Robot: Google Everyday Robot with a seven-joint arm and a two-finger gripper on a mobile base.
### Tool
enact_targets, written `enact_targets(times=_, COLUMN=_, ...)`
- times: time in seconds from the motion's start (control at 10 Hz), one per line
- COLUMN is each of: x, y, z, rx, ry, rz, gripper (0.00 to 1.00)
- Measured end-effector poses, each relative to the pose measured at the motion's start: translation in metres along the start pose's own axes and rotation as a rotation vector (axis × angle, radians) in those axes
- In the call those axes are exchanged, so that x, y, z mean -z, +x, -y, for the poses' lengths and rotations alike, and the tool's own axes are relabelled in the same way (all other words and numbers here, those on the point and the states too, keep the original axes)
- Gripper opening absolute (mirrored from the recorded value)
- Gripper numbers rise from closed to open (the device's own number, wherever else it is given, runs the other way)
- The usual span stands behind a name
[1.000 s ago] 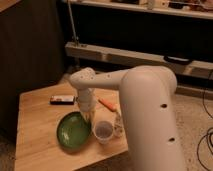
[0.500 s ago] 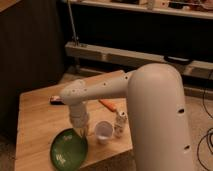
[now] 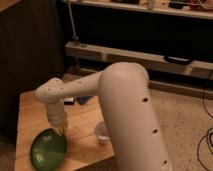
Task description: Drag the ceramic bowl in a circle
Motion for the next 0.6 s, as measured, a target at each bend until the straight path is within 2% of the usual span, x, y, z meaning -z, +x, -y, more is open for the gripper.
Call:
enact_targets(times=0.3, x=0.006, y=-0.081, z=-0.001, rx=0.011, ry=-0.003, rz=0.017, gripper=0.0)
enact_targets(times=0.4, x=0.008, y=-0.104, z=0.008, rx=-0.007, ry=-0.004, rz=0.02, gripper=0.0)
enact_targets(times=0.5, x=0.011, y=-0.129, z=0.027, rx=-0.043, ry=-0.006, rz=0.023, gripper=0.0)
enact_targets(times=0.6, x=0.014, y=-0.14, z=0.043, rx=-0.069, ry=-0.005, rz=0.024, gripper=0.0)
